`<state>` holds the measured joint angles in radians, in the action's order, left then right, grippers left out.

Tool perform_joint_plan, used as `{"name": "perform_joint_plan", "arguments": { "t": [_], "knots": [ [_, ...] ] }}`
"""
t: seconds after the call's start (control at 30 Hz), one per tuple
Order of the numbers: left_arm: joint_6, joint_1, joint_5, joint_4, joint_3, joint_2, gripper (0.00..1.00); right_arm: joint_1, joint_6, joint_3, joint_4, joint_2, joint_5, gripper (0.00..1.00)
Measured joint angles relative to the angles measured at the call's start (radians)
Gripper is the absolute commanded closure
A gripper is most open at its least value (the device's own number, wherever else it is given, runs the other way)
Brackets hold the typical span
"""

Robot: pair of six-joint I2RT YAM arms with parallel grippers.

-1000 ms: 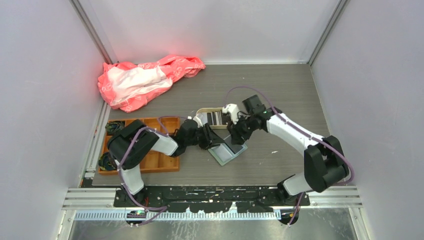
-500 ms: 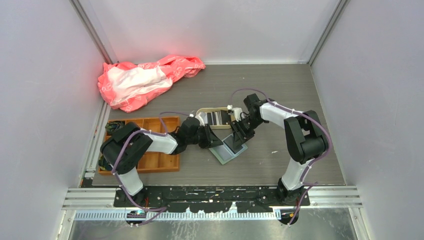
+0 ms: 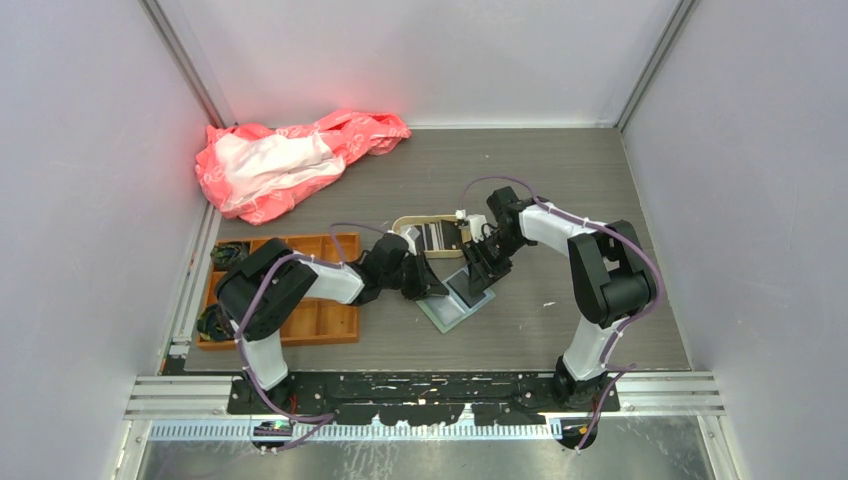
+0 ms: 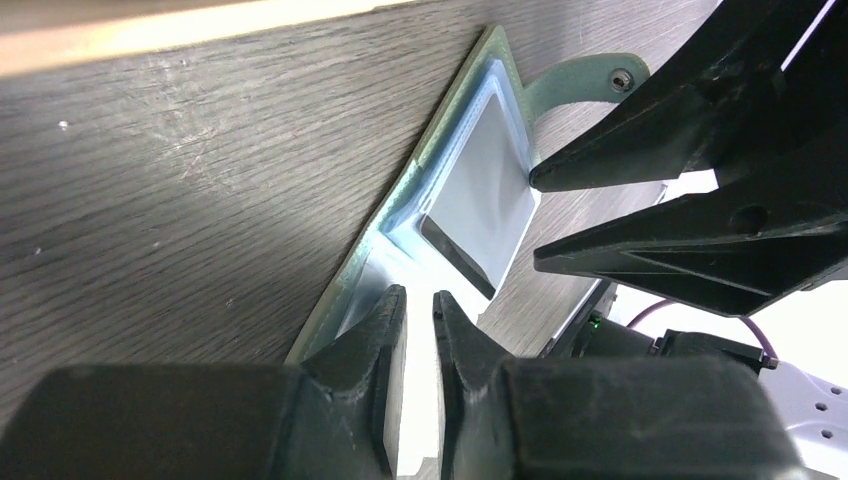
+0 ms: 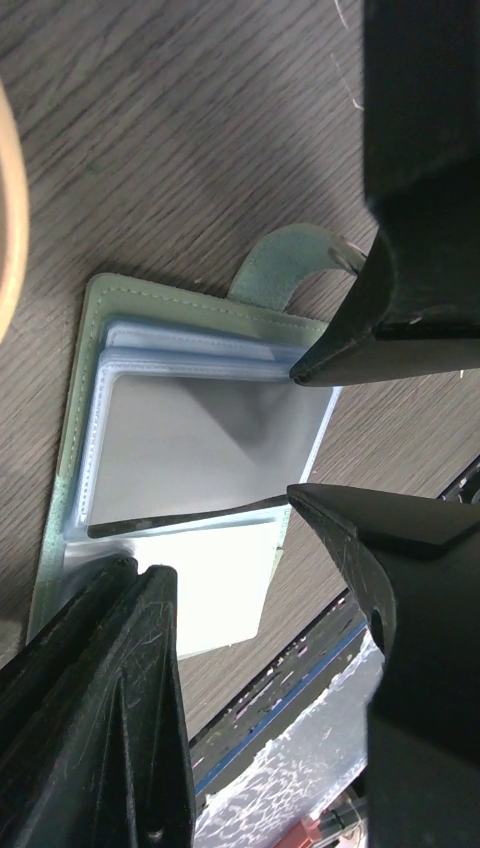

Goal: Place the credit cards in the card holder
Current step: Insert the credit card into the card holder.

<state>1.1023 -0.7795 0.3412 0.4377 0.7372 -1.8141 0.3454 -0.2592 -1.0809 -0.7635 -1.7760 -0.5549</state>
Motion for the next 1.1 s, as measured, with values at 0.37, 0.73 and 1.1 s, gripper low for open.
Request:
{"name": "perform_joint_plan", "arguments": {
  "t": [0.37, 0.73, 1.1],
  "knots": [
    [-0.011, 0.0, 0.001, -0.027, 0.018, -0.013, 0.88, 0.001, 0.001, -0.009, -0.005, -0.011, 0.029, 0.52],
    [-0.012, 0.0, 0.005, -0.04, 0.029, -0.017, 0.88, -0.001, -0.009, -0.009, -0.024, -0.011, -0.043, 0.65],
    [-0.023, 0.0, 0.024, -0.048, 0.054, -0.035, 0.88, -0.066, -0.011, -0.019, -0.061, -0.02, -0.235, 0.65]
  ]
}}
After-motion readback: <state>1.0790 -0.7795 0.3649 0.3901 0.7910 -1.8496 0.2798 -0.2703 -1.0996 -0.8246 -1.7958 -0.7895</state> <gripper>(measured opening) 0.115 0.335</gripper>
